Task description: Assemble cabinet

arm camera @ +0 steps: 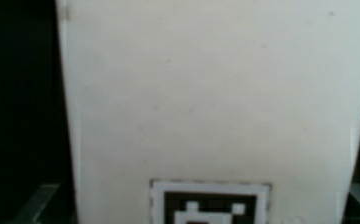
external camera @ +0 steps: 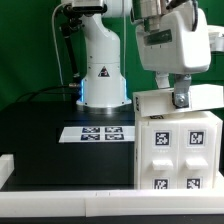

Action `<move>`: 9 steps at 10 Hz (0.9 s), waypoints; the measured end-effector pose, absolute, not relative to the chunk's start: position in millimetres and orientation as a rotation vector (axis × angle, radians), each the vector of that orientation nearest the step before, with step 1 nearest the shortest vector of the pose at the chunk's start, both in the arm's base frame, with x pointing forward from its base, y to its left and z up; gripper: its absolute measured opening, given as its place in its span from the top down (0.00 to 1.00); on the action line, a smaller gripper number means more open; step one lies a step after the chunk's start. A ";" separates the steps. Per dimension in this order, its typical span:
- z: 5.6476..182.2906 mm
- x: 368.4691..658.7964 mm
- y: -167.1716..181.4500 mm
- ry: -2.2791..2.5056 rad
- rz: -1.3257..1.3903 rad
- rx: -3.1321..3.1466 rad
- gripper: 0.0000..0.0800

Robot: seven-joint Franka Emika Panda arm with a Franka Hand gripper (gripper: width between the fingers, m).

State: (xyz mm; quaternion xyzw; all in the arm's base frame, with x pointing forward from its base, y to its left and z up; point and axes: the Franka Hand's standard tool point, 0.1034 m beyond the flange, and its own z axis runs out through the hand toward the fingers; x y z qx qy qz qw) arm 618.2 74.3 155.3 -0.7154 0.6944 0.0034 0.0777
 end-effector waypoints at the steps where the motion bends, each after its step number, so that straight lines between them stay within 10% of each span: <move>1: 155.2 618.2 74.5 2.150 0.026 -2.065 0.30; 5: 155.3 618.5 78.3 2.282 0.069 -1.889 0.30; 9: 178.8 621.8 81.1 2.137 0.064 -1.993 0.02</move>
Offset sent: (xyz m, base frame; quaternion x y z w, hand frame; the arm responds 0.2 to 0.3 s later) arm 0.0008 -0.0009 -0.0007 -0.0256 -0.0040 0.1387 0.9900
